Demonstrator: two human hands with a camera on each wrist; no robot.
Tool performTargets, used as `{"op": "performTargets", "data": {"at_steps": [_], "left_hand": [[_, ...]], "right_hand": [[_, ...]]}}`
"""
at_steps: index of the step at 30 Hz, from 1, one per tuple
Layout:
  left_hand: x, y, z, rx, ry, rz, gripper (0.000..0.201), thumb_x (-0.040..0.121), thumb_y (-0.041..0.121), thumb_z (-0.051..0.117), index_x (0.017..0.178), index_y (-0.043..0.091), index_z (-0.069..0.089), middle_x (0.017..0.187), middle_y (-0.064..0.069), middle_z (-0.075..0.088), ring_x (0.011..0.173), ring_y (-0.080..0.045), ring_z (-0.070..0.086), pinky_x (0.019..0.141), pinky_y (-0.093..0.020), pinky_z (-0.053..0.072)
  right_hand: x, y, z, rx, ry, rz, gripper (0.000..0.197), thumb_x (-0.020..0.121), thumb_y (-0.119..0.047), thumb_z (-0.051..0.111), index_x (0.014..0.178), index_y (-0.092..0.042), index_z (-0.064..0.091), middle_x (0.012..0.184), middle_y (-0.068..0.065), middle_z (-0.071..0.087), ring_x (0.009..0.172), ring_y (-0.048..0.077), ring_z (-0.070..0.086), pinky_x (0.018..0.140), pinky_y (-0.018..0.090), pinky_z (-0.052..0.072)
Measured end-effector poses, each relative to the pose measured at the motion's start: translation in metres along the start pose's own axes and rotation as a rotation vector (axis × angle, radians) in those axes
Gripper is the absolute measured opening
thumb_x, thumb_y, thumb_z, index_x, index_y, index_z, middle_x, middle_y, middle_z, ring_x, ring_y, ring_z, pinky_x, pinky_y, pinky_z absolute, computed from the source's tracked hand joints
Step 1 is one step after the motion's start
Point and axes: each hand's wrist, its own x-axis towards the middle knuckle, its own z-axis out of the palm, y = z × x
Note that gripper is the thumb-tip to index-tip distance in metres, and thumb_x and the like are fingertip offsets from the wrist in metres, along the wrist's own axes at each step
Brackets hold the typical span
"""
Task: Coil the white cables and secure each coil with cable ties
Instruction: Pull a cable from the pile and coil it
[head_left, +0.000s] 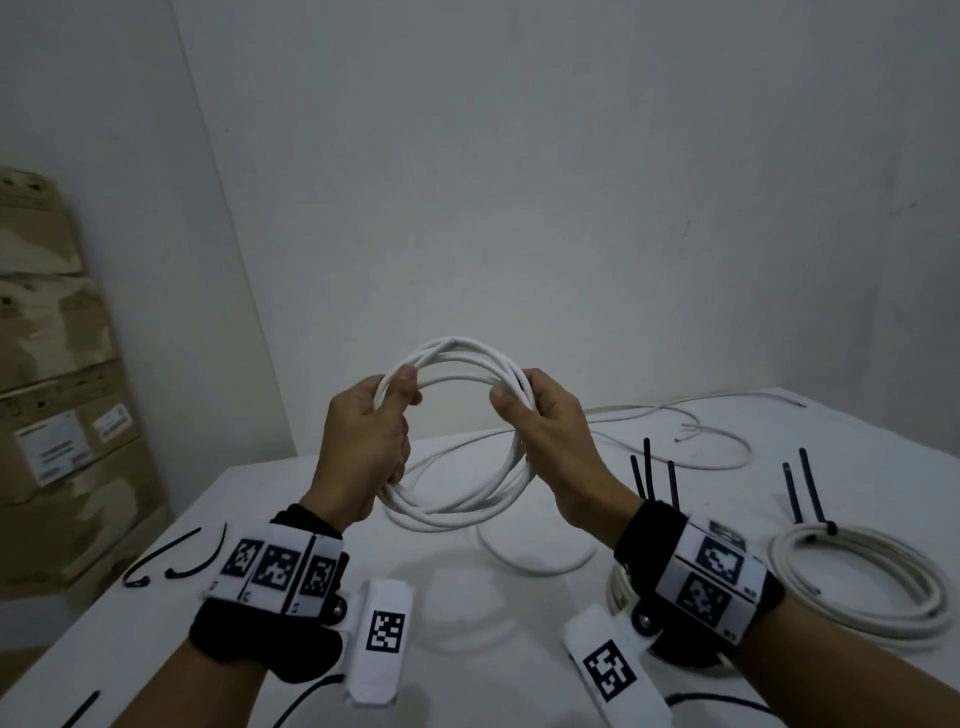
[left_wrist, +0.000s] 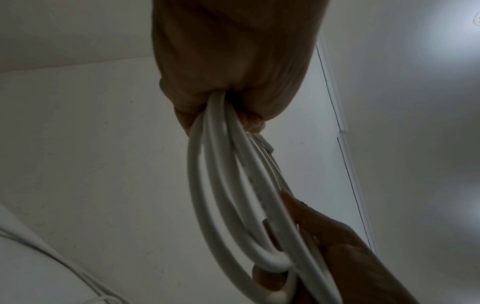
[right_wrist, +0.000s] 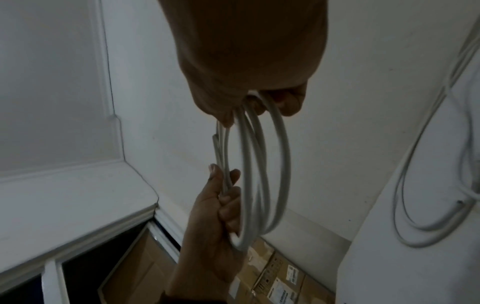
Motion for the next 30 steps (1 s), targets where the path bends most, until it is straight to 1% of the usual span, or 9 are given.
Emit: {"op": "performTargets", "data": {"at_steps": [3,6,9,12,16,19,25,27,30], "left_hand": [[-0.004,-0.003,0.002,-0.003,-0.035,-0.029,0.040,0.094,0.043,0.052,0.076,0.007,0.055,0.043,0.002,0.037,0.034,-0.012,0.030,0.034,-0.020,0.028],[-0.008,-0.006,0.005,-0.013,-0.079,-0.097,0.042,0.094,0.045,0.051,0.075,0.008,0.053,0.046,0.001,0.042,0.034,-0.012,0.036,0.035,-0.020,0.031],[-0.009,-0.008,0.007,-0.019,-0.110,-0.137,0.043,0.094,0.046,0.050,0.076,0.008,0.055,0.054,-0.002,0.052,0.039,-0.013,0.044,0.035,-0.020,0.033],[-0.007,-0.008,0.008,-0.063,-0.129,-0.165,0.043,0.095,0.045,0.050,0.078,0.005,0.056,0.066,-0.004,0.055,0.045,-0.014,0.047,0.035,-0.021,0.034],[-0.008,-0.009,0.008,-0.175,-0.166,-0.254,0.045,0.092,0.049,0.049,0.074,0.008,0.051,0.049,0.001,0.036,0.039,-0.011,0.034,0.034,-0.020,0.031],[-0.006,-0.009,0.006,-0.270,-0.210,-0.331,0.046,0.092,0.052,0.048,0.071,0.010,0.049,0.047,0.003,0.029,0.037,-0.010,0.031,0.033,-0.019,0.030],[-0.004,-0.011,0.005,-0.298,-0.207,-0.375,0.043,0.094,0.050,0.048,0.074,0.012,0.052,0.050,0.001,0.045,0.037,-0.011,0.035,0.032,-0.018,0.030],[-0.003,-0.011,0.006,-0.294,-0.184,-0.351,0.041,0.096,0.047,0.047,0.075,0.012,0.052,0.050,0.000,0.046,0.036,-0.011,0.034,0.032,-0.017,0.029],[-0.004,-0.010,0.008,-0.310,-0.164,-0.323,0.049,0.097,0.052,0.040,0.079,0.010,0.054,0.046,0.002,0.036,0.034,-0.009,0.030,0.031,-0.017,0.027]], "right_hand": [[0.007,0.000,-0.007,0.084,-0.078,0.156,0.012,0.093,-0.018,0.058,0.083,-0.012,0.054,0.061,-0.007,0.038,0.056,0.007,0.034,0.054,0.019,0.031],[0.013,0.000,-0.011,0.317,-0.163,0.300,0.005,0.093,-0.013,0.056,0.093,-0.010,0.051,0.064,-0.003,0.036,0.054,0.009,0.034,0.052,0.021,0.032],[0.013,0.003,-0.010,0.547,-0.134,0.358,0.004,0.094,-0.009,0.052,0.093,-0.007,0.055,0.064,-0.002,0.036,0.048,0.007,0.033,0.042,0.018,0.032],[0.012,0.007,-0.010,0.667,-0.111,0.409,0.008,0.093,-0.011,0.052,0.089,-0.009,0.058,0.063,-0.003,0.036,0.046,0.007,0.032,0.039,0.018,0.030],[0.014,0.005,-0.014,0.712,-0.151,0.454,0.014,0.092,-0.015,0.051,0.083,-0.010,0.060,0.058,-0.005,0.033,0.046,0.007,0.028,0.040,0.017,0.025],[0.015,0.004,-0.016,0.774,-0.238,0.481,0.012,0.084,-0.020,0.054,0.079,-0.011,0.060,0.056,-0.006,0.032,0.045,0.007,0.027,0.044,0.018,0.021],[0.015,0.008,-0.019,0.822,-0.333,0.491,0.016,0.084,-0.021,0.053,0.076,-0.011,0.063,0.054,-0.006,0.030,0.042,0.007,0.026,0.042,0.019,0.021],[0.014,0.006,-0.017,0.827,-0.316,0.491,0.015,0.085,-0.021,0.052,0.078,-0.012,0.062,0.054,-0.006,0.030,0.042,0.006,0.026,0.041,0.019,0.020],[0.013,0.006,-0.013,0.686,-0.183,0.471,0.011,0.091,-0.017,0.052,0.084,-0.012,0.059,0.055,-0.006,0.029,0.042,0.006,0.025,0.040,0.018,0.020]]}}
